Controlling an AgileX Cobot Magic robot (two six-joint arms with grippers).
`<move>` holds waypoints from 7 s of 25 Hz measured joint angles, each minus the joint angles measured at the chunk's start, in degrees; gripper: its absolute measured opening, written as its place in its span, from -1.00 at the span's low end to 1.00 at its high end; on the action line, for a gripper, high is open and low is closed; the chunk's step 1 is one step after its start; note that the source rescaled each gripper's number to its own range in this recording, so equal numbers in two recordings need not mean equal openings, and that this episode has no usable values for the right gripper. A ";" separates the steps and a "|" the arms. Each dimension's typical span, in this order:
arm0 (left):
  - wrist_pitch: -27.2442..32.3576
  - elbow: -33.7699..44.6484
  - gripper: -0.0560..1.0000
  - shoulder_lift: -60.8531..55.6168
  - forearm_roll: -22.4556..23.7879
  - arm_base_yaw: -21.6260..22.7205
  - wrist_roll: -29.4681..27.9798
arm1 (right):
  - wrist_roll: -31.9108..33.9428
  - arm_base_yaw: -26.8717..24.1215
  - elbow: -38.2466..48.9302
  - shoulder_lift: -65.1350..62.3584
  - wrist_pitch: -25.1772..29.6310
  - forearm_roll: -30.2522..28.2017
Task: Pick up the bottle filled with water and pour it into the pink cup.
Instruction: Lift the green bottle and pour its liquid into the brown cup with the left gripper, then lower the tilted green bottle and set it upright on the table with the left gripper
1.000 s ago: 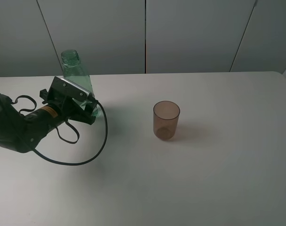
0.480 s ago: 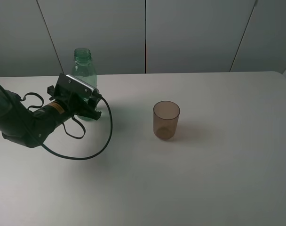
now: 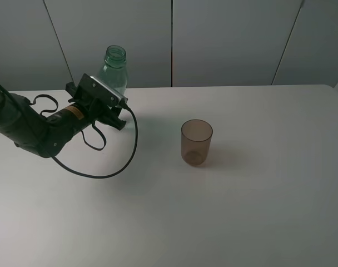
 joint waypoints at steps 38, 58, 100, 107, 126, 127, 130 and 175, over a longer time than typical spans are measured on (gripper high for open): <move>10.44 -50.11 -0.85 15.97 60.20 -3.31 3.66 | 0.00 0.00 0.00 0.00 0.00 0.00; 10.90 -51.15 -0.88 17.91 62.32 -4.06 17.93 | 0.00 0.00 0.00 0.00 0.00 0.00; 10.36 -55.76 -0.89 17.80 62.52 -4.85 30.71 | 0.00 0.00 0.00 0.00 0.00 0.00; 10.36 -56.60 -0.89 17.69 62.64 -4.98 33.13 | 0.00 0.00 0.00 0.00 0.00 0.00; 9.84 -57.61 -0.89 17.48 66.61 -4.98 36.81 | 0.08 0.00 0.00 0.00 0.00 0.00; 9.73 -57.61 -0.89 17.48 66.76 -4.98 37.08 | 0.08 0.00 0.00 0.00 0.00 0.00; 9.48 -57.61 -0.89 17.31 67.12 -4.98 37.35 | 0.08 0.00 0.00 0.00 0.00 0.00; 17.19 -53.42 -0.89 11.85 58.63 -4.51 -5.92 | 0.08 0.00 0.00 0.00 0.00 0.00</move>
